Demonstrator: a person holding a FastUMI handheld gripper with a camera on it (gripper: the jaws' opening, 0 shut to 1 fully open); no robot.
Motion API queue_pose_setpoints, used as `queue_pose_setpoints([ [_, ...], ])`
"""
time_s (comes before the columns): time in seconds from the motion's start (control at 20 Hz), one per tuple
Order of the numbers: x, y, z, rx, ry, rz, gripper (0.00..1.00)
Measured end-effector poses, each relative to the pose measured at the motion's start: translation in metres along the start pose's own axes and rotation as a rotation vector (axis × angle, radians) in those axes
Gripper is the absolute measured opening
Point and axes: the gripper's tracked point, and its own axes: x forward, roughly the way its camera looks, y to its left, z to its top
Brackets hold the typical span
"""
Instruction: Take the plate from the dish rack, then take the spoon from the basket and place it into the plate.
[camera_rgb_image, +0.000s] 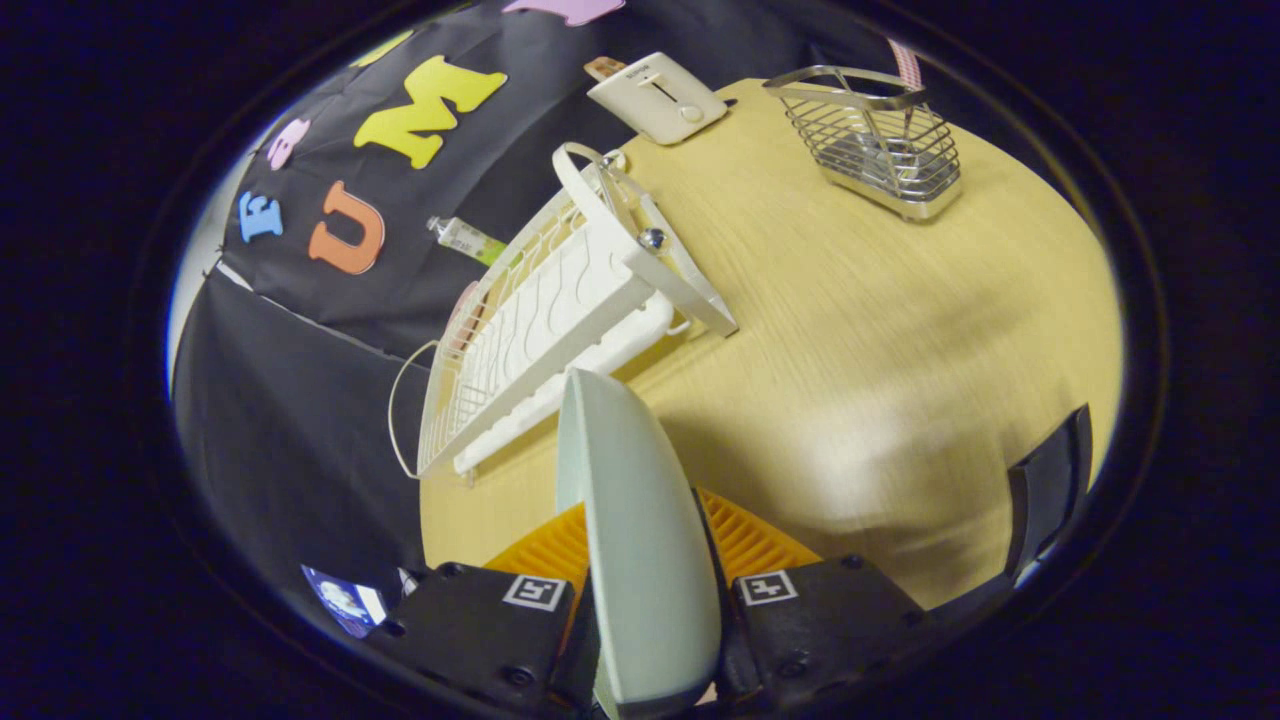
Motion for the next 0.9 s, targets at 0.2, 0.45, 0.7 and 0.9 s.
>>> queue_pose_setpoints([
  [0.2,-0.004,-0.002,0.007,-0.013,-0.016,-0.004,0.59],
  [0.45,-0.015,-0.015,0.014,-0.037,-0.053,-0.022,0.66],
  [0.7,-0.039,-0.035,0.037,-0.15,-0.188,-0.077,0.7],
  [0.9,-0.083,-0.057,0.065,-0.319,-0.393,-0.194,0.76],
])
